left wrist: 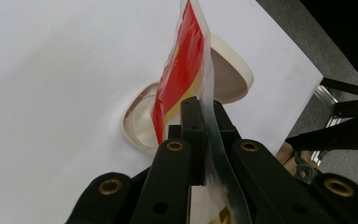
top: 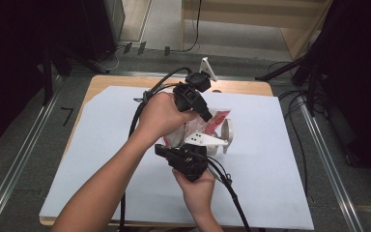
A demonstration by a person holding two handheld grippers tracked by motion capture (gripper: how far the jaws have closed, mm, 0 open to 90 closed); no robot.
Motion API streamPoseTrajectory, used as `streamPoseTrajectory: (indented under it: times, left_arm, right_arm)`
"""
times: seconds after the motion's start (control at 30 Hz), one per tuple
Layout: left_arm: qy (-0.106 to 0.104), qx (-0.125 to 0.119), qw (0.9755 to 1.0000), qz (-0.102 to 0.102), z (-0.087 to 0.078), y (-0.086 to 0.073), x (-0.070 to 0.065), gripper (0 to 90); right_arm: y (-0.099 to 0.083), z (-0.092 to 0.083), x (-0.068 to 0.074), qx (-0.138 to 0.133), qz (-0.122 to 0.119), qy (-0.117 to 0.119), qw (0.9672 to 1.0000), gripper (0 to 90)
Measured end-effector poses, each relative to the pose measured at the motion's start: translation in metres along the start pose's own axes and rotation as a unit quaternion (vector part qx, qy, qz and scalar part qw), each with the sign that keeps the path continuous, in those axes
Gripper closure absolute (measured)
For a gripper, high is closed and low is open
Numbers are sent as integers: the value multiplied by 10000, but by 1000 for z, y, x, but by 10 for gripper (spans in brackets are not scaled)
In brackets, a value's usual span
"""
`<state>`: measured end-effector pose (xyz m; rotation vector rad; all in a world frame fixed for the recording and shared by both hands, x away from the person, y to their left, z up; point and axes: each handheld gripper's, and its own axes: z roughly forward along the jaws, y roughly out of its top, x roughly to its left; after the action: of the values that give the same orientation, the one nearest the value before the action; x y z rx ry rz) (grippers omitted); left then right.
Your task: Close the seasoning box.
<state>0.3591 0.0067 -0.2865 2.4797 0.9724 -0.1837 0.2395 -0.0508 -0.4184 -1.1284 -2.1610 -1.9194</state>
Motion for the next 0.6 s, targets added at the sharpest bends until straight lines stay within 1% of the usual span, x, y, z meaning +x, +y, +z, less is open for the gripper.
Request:
streamPoseTrajectory:
  times: [0.07,0.23,0.3,0.43,0.6]
  left_arm:
    - [-31,18,10000,-27,0,0,0,894]
    - [-29,51,10000,-51,-1,-2,1,899]
    - [-41,75,10000,-28,-2,-3,1,900]
    - [-42,-19,10000,-53,-1,-6,2,900]
    - [-58,0,10000,-45,-2,-7,4,900]
  right_arm:
    - [0,0,0,-5,10,8,10000,900]
    - [-2,2,1,16,-7,12,10000,900]
    - [-3,4,1,39,-15,16,10000,900]
    - [-4,5,1,81,-13,-1,10000,900]
    - [-5,6,0,107,-26,-3,9999,900]
